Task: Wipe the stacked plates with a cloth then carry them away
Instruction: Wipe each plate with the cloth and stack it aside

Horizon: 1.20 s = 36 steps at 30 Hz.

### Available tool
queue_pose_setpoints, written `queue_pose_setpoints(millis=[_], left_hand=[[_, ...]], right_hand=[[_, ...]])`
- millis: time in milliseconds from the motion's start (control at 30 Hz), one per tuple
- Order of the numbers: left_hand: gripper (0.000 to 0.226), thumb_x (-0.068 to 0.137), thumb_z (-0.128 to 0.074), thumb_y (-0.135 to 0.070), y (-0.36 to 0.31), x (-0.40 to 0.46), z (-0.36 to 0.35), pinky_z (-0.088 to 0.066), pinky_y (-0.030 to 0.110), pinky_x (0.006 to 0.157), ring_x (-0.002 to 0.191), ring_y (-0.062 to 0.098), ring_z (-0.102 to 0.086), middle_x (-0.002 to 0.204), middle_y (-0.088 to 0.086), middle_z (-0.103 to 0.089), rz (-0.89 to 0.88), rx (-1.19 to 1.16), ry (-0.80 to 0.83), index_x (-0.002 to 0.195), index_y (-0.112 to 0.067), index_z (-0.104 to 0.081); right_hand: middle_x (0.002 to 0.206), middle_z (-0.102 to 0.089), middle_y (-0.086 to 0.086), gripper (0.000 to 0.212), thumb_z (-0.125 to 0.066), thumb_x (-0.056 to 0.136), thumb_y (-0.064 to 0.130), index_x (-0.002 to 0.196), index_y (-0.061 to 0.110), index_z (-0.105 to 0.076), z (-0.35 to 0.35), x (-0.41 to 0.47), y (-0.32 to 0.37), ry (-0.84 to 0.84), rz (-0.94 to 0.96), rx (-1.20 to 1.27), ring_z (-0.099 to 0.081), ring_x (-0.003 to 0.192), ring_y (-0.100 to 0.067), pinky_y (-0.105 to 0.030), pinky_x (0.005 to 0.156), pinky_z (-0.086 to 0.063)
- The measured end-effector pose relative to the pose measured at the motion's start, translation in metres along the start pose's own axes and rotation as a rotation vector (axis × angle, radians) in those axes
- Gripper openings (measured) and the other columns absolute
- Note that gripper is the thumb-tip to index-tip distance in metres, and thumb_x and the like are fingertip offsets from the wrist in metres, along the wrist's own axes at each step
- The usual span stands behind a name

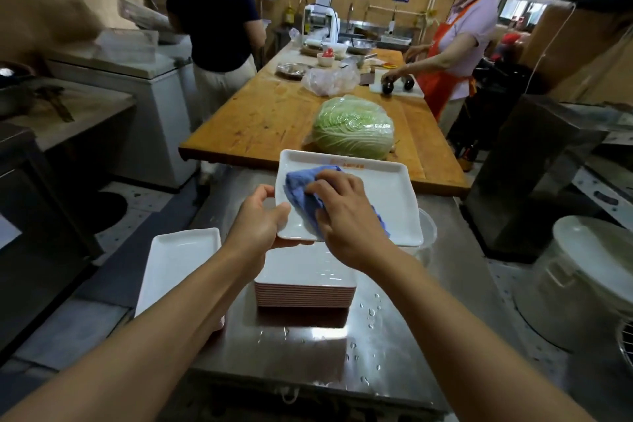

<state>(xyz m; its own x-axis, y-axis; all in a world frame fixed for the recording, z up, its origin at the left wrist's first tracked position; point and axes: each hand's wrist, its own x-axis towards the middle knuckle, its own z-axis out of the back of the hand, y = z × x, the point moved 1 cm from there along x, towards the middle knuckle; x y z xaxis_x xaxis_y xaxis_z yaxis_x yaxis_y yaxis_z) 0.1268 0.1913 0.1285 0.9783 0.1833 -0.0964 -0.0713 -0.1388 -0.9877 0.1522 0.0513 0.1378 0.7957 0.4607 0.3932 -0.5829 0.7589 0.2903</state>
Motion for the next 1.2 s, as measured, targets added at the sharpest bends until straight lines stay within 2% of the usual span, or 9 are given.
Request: queue_pose_setpoints(millis=[167, 333, 467, 567, 667, 800, 900, 967, 1200], left_hand=[[0.017, 0.095, -0.046, -0.003, 0.0, -0.003, 0.001, -0.058, 0.041, 0.057, 0.082, 0.034, -0.066, 0.102, 0.018, -0.063, -0.012, 0.051, -0.021, 0.094, -0.018, -0.051], [0.016, 0.095, -0.047, -0.003, 0.003, -0.003, 0.009, -0.053, 0.028, 0.048, 0.082, 0.036, -0.067, 0.106, 0.014, -0.064, 0.005, 0.025, -0.027, 0.095, -0.019, -0.051], [0.019, 0.094, -0.046, -0.003, 0.007, -0.002, 0.009, -0.052, 0.025, 0.046, 0.083, 0.036, -0.066, 0.106, 0.011, -0.062, 0.041, 0.029, -0.058, 0.096, -0.021, -0.051], [0.021, 0.093, -0.043, 0.001, 0.008, 0.003, 0.008, -0.051, 0.024, 0.044, 0.077, 0.036, -0.066, 0.105, 0.012, -0.061, 0.074, 0.005, -0.1, 0.097, -0.017, -0.051], [0.021, 0.092, -0.041, 0.003, 0.007, 0.008, 0.007, -0.05, 0.023, 0.044, 0.078, 0.036, -0.066, 0.104, 0.011, -0.06, 0.104, 0.001, -0.123, 0.101, -0.014, -0.05], [0.02, 0.093, -0.041, 0.002, 0.007, 0.01, 0.002, -0.053, 0.026, 0.046, 0.075, 0.032, -0.066, 0.101, 0.01, -0.059, 0.141, -0.03, -0.131, 0.109, -0.008, -0.049], [0.021, 0.094, -0.043, 0.001, 0.0, 0.01, -0.001, -0.058, 0.033, 0.053, 0.084, 0.031, -0.064, 0.105, 0.012, -0.059, 0.146, -0.018, -0.138, 0.112, -0.006, -0.049], [0.021, 0.094, -0.041, 0.003, -0.006, 0.008, 0.001, -0.057, 0.031, 0.048, 0.08, 0.029, -0.062, 0.104, 0.012, -0.058, 0.129, -0.01, -0.144, 0.11, -0.005, -0.05], [0.033, 0.094, -0.038, 0.005, -0.015, 0.005, 0.018, -0.057, 0.027, 0.05, 0.089, 0.033, -0.062, 0.119, 0.019, -0.058, 0.16, 0.093, -0.104, 0.126, 0.004, -0.049]], right_hand=[[0.139, -0.043, -0.006, 0.037, -0.051, 0.092, 0.026, 0.127, 0.015, -0.052, 0.003, 0.009, -0.012, -0.091, 0.001, -0.165, -0.037, 0.124, -0.028, -0.036, 0.104, -0.027], [0.134, -0.042, -0.008, 0.036, -0.052, 0.09, 0.02, 0.126, 0.016, -0.051, 0.017, -0.003, -0.048, -0.067, -0.187, -0.273, -0.041, 0.112, -0.032, -0.037, 0.091, -0.033], [0.124, -0.053, -0.006, 0.029, -0.054, 0.092, 0.019, 0.121, 0.015, -0.057, 0.027, -0.018, -0.063, -0.025, -0.167, -0.342, -0.042, 0.105, -0.028, -0.033, 0.081, -0.032], [0.114, -0.058, -0.004, 0.026, -0.052, 0.091, 0.011, 0.114, 0.016, -0.063, 0.028, -0.03, -0.062, 0.02, -0.17, -0.304, -0.042, 0.099, -0.024, -0.029, 0.073, -0.027], [0.108, -0.061, -0.009, 0.026, -0.048, 0.092, 0.007, 0.109, 0.015, -0.067, 0.028, -0.037, -0.051, 0.026, -0.217, -0.138, -0.047, 0.099, -0.025, -0.026, 0.069, -0.026], [0.101, -0.062, -0.015, 0.019, -0.058, 0.086, 0.002, 0.101, 0.004, -0.069, 0.029, -0.042, -0.019, -0.099, -0.053, 0.055, -0.05, 0.095, -0.032, -0.03, 0.078, -0.036], [0.106, -0.062, -0.012, 0.026, -0.069, 0.076, 0.002, 0.101, 0.008, -0.067, 0.02, -0.048, -0.01, -0.094, 0.052, -0.144, -0.054, 0.096, -0.034, -0.04, 0.077, -0.043], [0.103, -0.063, -0.011, 0.033, -0.076, 0.066, 0.001, 0.096, 0.01, -0.066, 0.02, -0.051, -0.016, -0.097, 0.048, -0.239, -0.058, 0.093, -0.033, -0.04, 0.076, -0.044], [0.102, -0.066, -0.012, 0.033, -0.08, 0.063, -0.005, 0.091, 0.006, -0.067, 0.035, -0.062, -0.043, -0.198, 0.048, -0.267, -0.061, 0.094, -0.035, -0.041, 0.078, -0.049]])
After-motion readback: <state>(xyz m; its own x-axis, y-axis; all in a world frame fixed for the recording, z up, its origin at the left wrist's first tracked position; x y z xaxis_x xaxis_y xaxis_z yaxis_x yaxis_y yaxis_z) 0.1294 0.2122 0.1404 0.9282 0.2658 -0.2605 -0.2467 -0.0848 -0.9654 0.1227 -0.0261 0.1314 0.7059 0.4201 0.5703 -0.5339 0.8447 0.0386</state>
